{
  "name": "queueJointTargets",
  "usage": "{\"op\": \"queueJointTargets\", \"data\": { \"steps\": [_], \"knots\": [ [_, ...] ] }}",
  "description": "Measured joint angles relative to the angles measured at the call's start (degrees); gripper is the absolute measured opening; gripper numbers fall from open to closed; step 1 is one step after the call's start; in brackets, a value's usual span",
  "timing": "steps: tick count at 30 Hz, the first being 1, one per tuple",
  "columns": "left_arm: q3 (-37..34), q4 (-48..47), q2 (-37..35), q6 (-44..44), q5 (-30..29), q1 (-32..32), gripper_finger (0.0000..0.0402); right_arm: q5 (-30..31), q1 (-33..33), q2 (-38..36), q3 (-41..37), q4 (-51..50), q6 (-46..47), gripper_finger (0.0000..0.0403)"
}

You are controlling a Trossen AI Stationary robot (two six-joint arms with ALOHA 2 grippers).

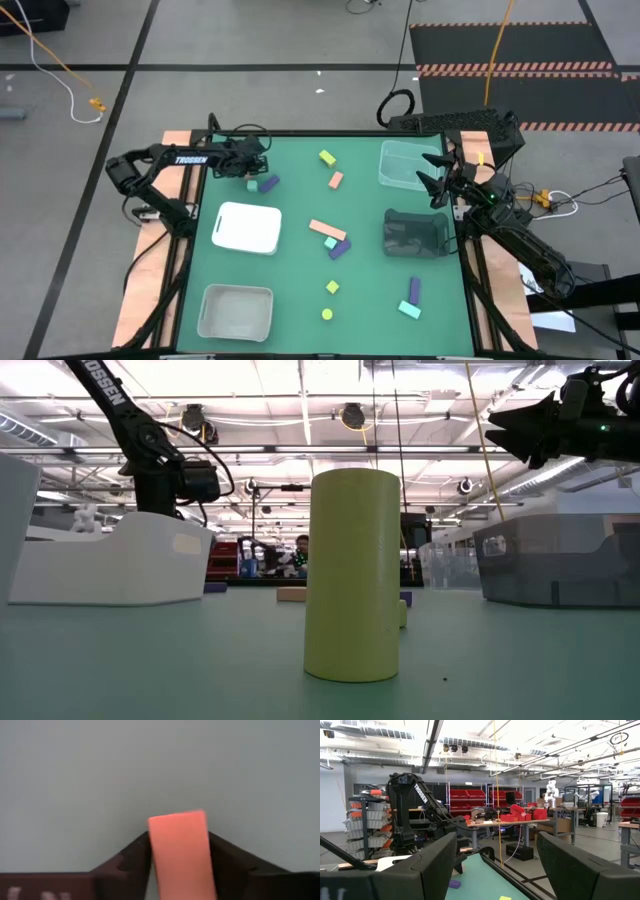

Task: Sort & place blocks by color
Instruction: Put the top left brown block into the white bin

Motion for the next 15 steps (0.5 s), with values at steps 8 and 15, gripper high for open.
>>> {"op": "queueJointTargets", "data": {
  "steps": [8, 15],
  "knots": [
    [-0.1, 4.5, -1.7, 2.2, 0.4, -0.1, 0.0132, 0.0, 0.0, 0.0, 0.0, 0.0, 0.0, 0.027],
    [-0.1, 23.4, -7.5, 15.3, 5.6, -2.2, 0.0132, 0.0, 0.0, 0.0, 0.0, 0.0, 0.0, 0.027]
  ]
}}
